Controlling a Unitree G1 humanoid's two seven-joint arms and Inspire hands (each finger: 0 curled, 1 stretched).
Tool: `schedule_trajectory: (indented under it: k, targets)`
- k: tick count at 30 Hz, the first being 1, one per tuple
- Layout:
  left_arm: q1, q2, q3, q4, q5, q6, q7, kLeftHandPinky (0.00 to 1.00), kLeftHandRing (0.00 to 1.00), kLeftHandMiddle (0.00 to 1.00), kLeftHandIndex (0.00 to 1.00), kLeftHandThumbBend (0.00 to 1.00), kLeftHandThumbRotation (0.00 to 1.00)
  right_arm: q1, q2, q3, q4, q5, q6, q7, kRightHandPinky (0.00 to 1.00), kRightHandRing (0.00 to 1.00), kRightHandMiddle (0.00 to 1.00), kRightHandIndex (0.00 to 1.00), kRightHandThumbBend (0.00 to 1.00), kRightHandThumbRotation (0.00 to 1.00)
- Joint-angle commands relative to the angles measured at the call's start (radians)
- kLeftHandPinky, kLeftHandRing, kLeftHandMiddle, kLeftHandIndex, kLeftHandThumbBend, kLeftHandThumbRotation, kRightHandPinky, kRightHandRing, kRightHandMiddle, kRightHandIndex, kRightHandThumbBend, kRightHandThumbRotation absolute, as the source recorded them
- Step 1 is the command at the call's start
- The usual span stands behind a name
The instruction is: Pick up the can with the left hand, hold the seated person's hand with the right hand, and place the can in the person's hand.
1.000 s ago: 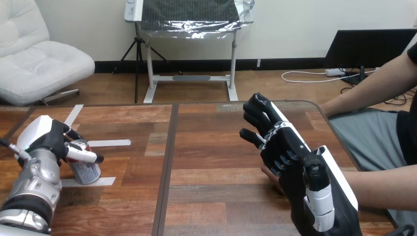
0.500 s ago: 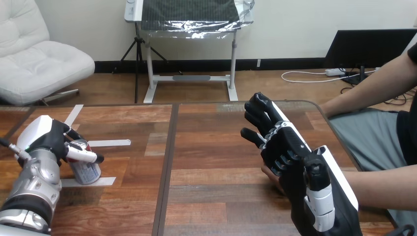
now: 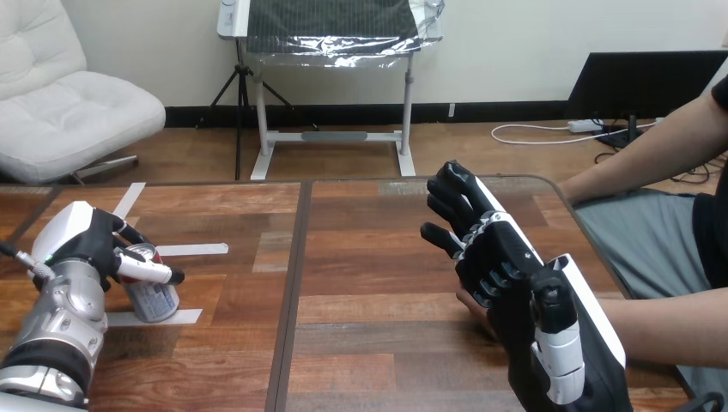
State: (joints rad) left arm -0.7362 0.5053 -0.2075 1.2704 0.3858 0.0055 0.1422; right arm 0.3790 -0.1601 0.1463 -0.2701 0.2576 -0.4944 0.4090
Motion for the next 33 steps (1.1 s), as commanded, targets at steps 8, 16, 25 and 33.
schedule_trajectory:
  k: [8,16,25,33]
  targets:
    - [-0.039,0.016,0.007,-0.036,-0.002,-0.043,-0.014,0.37,0.44,0.49,0.49,0.78,0.00,-0.038,0.001,-0.011,-0.037,0.014,-0.001,-0.001,0.95,0.99,0.97,0.97,0.77,1.00]
    - [-0.044,0.016,0.010,-0.051,-0.005,-0.055,-0.017,0.36,0.42,0.48,0.48,0.78,0.00,-0.043,0.002,-0.009,-0.030,0.018,-0.004,0.004,0.96,1.00,0.97,0.97,0.76,1.00]
    - [-0.052,0.015,0.007,-0.062,-0.001,-0.063,-0.024,0.35,0.42,0.47,0.48,0.78,0.00,-0.046,0.009,-0.008,-0.024,0.008,-0.009,-0.003,0.97,0.99,0.97,0.97,0.76,1.00]
    - [-0.054,0.015,0.003,-0.074,0.005,-0.079,-0.023,0.35,0.42,0.47,0.47,0.78,0.00,-0.048,0.010,-0.008,-0.022,0.004,-0.009,-0.003,0.96,0.99,0.97,0.97,0.77,1.00]
